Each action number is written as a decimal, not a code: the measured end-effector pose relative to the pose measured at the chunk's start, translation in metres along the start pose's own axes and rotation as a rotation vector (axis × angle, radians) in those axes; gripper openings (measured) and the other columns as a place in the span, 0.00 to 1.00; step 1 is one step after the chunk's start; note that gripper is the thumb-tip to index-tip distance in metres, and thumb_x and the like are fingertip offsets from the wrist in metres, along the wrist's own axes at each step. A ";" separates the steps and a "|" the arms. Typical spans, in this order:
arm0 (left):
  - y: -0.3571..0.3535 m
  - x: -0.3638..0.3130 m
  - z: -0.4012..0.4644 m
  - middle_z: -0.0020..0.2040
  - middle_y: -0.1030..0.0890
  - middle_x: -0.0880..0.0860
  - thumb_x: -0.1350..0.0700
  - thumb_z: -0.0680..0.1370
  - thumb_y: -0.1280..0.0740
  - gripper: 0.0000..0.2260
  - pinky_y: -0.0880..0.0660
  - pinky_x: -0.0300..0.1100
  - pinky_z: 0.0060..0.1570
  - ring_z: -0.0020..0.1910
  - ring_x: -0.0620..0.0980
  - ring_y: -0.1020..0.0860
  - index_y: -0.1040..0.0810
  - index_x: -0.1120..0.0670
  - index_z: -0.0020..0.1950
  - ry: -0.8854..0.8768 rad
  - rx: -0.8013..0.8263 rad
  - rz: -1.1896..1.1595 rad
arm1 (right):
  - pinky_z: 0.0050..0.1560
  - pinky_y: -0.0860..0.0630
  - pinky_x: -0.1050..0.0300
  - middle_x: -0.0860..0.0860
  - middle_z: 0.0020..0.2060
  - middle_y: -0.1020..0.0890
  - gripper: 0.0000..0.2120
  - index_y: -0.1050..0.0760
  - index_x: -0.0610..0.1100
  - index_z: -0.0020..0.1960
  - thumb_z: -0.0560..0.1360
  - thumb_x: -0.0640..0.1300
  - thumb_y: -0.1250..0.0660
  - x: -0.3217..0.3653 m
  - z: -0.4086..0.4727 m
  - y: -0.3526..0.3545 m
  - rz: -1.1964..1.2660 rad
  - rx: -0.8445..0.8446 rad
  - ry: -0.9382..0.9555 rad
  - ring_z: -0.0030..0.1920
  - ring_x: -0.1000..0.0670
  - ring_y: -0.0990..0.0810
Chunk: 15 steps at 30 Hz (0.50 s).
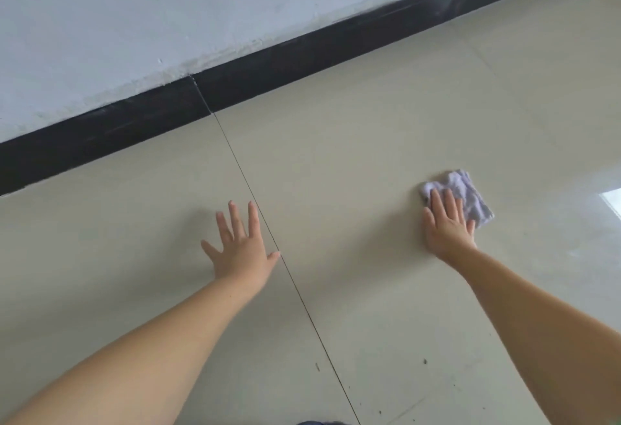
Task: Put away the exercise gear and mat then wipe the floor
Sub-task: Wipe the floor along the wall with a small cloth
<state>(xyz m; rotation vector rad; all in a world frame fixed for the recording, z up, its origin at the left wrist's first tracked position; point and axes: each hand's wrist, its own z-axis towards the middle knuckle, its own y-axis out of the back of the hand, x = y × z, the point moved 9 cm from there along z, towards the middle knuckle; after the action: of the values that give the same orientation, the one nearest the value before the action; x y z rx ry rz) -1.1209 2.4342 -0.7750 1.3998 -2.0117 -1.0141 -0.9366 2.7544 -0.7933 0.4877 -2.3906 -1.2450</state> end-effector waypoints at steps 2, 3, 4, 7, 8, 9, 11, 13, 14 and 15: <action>-0.003 0.010 0.009 0.75 0.71 0.56 0.36 0.75 0.38 0.47 0.51 0.67 0.69 0.75 0.58 0.66 0.71 0.51 0.75 0.091 0.025 -0.075 | 0.74 0.62 0.39 0.49 0.77 0.60 0.27 0.58 0.51 0.78 0.82 0.56 0.57 0.025 0.005 -0.003 -0.034 -0.002 -0.007 0.77 0.47 0.63; -0.006 0.018 0.013 0.75 0.71 0.56 0.33 0.72 0.36 0.51 0.51 0.68 0.69 0.75 0.58 0.66 0.71 0.51 0.74 0.148 0.046 -0.117 | 0.73 0.63 0.39 0.49 0.77 0.60 0.28 0.58 0.51 0.78 0.80 0.57 0.60 0.052 0.001 -0.013 -0.109 -0.014 0.102 0.77 0.46 0.63; -0.009 0.028 0.016 0.75 0.72 0.56 0.31 0.69 0.35 0.54 0.50 0.68 0.68 0.75 0.58 0.67 0.72 0.52 0.74 0.210 0.066 -0.161 | 0.73 0.64 0.40 0.49 0.77 0.60 0.30 0.58 0.51 0.78 0.77 0.59 0.65 0.087 -0.010 -0.031 -0.175 -0.012 0.274 0.76 0.46 0.64; -0.020 0.047 0.015 0.75 0.72 0.55 0.26 0.63 0.35 0.60 0.49 0.68 0.68 0.75 0.56 0.67 0.70 0.53 0.75 0.334 0.090 -0.241 | 0.71 0.72 0.43 0.53 0.76 0.61 0.35 0.57 0.53 0.78 0.74 0.62 0.75 0.190 -0.070 -0.091 -0.285 0.098 0.770 0.75 0.50 0.68; -0.023 0.048 0.012 0.75 0.72 0.55 0.25 0.62 0.36 0.61 0.50 0.68 0.68 0.75 0.56 0.67 0.70 0.53 0.75 0.349 0.082 -0.253 | 0.70 0.74 0.44 0.54 0.76 0.62 0.36 0.57 0.53 0.78 0.73 0.62 0.75 0.212 -0.083 -0.103 -0.311 0.143 0.871 0.74 0.51 0.69; -0.024 0.048 0.010 0.75 0.72 0.55 0.24 0.61 0.36 0.61 0.50 0.68 0.68 0.75 0.56 0.67 0.70 0.53 0.75 0.357 0.070 -0.266 | 0.70 0.74 0.45 0.56 0.75 0.63 0.36 0.57 0.54 0.78 0.72 0.61 0.75 0.228 -0.088 -0.108 -0.339 0.180 0.946 0.74 0.52 0.69; -0.026 0.047 0.010 0.74 0.73 0.54 0.24 0.61 0.36 0.61 0.50 0.69 0.68 0.75 0.56 0.68 0.70 0.53 0.75 0.352 0.057 -0.270 | 0.71 0.73 0.45 0.57 0.75 0.63 0.36 0.58 0.55 0.77 0.71 0.61 0.75 0.240 -0.073 -0.103 -0.424 0.200 1.060 0.74 0.53 0.68; -0.023 0.046 0.012 0.74 0.72 0.55 0.26 0.62 0.35 0.60 0.48 0.70 0.67 0.75 0.58 0.68 0.71 0.53 0.75 0.341 0.068 -0.252 | 0.71 0.71 0.47 0.57 0.76 0.62 0.36 0.59 0.56 0.77 0.71 0.63 0.77 0.234 -0.031 -0.078 -0.428 0.144 0.994 0.75 0.53 0.67; -0.022 0.046 0.013 0.74 0.72 0.56 0.26 0.62 0.35 0.61 0.48 0.70 0.66 0.74 0.59 0.69 0.71 0.53 0.75 0.337 0.082 -0.247 | 0.72 0.69 0.47 0.55 0.76 0.61 0.34 0.59 0.57 0.77 0.73 0.64 0.75 0.225 -0.002 -0.057 -0.382 0.092 0.881 0.75 0.52 0.66; -0.022 0.045 0.014 0.74 0.72 0.57 0.26 0.62 0.35 0.61 0.48 0.71 0.66 0.74 0.60 0.69 0.72 0.54 0.74 0.333 0.099 -0.247 | 0.72 0.67 0.46 0.54 0.77 0.60 0.31 0.59 0.57 0.77 0.76 0.63 0.71 0.213 0.028 -0.036 -0.331 0.051 0.741 0.76 0.51 0.65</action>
<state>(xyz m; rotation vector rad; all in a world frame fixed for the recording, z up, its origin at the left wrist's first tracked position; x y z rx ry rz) -1.1349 2.3919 -0.8018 1.7731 -1.6955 -0.7246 -1.1291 2.6522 -0.7982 1.1633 -1.7485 -0.8970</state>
